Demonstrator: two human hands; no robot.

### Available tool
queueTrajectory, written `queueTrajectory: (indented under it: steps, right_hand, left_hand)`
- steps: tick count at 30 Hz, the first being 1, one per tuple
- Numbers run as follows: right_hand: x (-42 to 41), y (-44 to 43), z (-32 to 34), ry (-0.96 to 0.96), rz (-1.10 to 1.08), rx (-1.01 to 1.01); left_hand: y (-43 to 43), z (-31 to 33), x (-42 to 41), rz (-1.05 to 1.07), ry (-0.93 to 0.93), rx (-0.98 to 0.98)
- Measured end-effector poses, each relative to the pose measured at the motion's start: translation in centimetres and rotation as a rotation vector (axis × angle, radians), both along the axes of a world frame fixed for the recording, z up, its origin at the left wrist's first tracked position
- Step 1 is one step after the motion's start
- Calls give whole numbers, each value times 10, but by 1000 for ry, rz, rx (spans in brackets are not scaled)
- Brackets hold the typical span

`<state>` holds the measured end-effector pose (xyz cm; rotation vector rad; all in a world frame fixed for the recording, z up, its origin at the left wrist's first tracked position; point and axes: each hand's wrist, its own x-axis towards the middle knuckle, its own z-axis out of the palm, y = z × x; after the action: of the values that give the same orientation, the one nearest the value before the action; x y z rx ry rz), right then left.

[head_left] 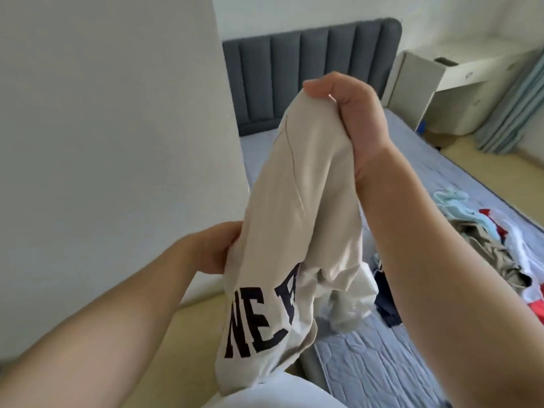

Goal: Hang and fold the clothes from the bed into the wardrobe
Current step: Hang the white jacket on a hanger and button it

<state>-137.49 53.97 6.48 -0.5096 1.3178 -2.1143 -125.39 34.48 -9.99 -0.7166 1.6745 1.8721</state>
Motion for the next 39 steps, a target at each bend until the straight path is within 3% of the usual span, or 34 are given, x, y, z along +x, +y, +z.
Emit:
queueTrajectory:
  steps: [3,6,8,13,20,24,27,30,32,36,39]
  right_hand:
    - [32,-51,6,114,66,103]
    - [66,-102,0,149,232,223]
    - [91,-133,-5,166,349,316]
    - [154,-202,-19,315,462,459]
    - [244,-279,-47,625,568,566]
    - [302,-306,-59,842,500,573]
    - [351,-315,-58,1014,449,333]
    - [410,-316,-45,1037,568,-6]
    - [451,-316,-42,1075,706,-123]
    - [526,-318,-57,1176,891,-243]
    - [577,-321,-75,1292,927,-199]
  left_hand:
    - [-34,26,68,338,157,201]
    - [-62,49,130,724,417,277]
    - [-72,64,170,862,554,307]
    - [-78,94,250,946,826,294]
    - [-84,116,359,1146,1040,56]
    - [-87,124,417,1340,1015,-154]
    - [-91,128,461,1476,909,-451]
    - [-96,128,501,1477,820,-714]
    - [-100,129,524,1465,718,-883]
    - [-109,133,576,1464,574,-1088]
    - [-118,139,613,1504,440,-1235]
